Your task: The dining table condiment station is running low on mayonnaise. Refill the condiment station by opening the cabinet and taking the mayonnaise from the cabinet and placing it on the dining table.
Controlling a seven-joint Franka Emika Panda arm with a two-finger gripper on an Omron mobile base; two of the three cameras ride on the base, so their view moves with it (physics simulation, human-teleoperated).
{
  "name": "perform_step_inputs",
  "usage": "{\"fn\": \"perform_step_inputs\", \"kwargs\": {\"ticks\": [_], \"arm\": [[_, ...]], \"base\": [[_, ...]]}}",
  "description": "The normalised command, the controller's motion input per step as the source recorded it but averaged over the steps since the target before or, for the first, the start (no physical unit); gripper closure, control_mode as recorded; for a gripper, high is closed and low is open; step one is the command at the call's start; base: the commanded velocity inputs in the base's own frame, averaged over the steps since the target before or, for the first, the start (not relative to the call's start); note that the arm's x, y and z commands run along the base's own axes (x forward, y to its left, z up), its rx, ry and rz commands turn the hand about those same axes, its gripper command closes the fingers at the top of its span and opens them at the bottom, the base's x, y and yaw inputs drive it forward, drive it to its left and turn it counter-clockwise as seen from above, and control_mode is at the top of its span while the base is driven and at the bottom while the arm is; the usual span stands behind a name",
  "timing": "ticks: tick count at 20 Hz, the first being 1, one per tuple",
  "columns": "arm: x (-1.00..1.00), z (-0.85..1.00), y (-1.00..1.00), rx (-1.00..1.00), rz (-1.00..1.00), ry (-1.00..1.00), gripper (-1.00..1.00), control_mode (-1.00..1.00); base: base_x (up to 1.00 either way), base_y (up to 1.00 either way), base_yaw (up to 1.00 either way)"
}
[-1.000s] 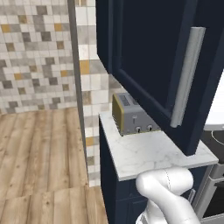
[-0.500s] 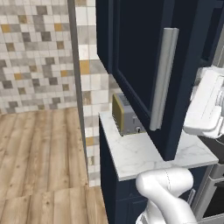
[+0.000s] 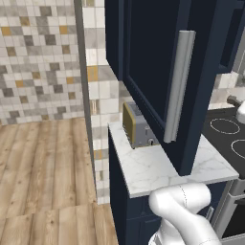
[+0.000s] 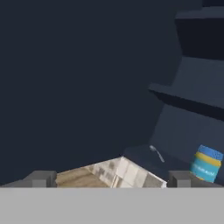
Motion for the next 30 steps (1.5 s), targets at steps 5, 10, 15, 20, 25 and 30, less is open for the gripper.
{"fn": "perform_step_inputs", "kwargs": {"ticks": [5, 10, 15, 20, 25, 30], "arm": [[0.97, 0.13, -0.34, 0.08, -0.3, 0.07, -1.0, -1.0], [0.89, 0.0, 0.0, 0.03, -0.22, 0.01, -1.0, -1.0], [0.67, -0.17, -0.37, 0.11, 0.01, 0.01, -1.0, -1.0], [0.48, -0.12, -0.67, 0.23, 0.08, 0.0, -1.0, -1.0], [0.28, -0.16, -0.34, 0.13, 0.03, 0.02, -1.0, -1.0], [0.26, -0.04, -0.01, 0.0, 0.0, 0.0, -1.0, -1.0]], "base": [[0.0, 0.0, 0.0], [0.0, 0.0, 0.0], [0.0, 0.0, 0.0], [0.0, 0.0, 0.0], [0.0, 0.0, 0.0], [0.0, 0.0, 0.0]]}}
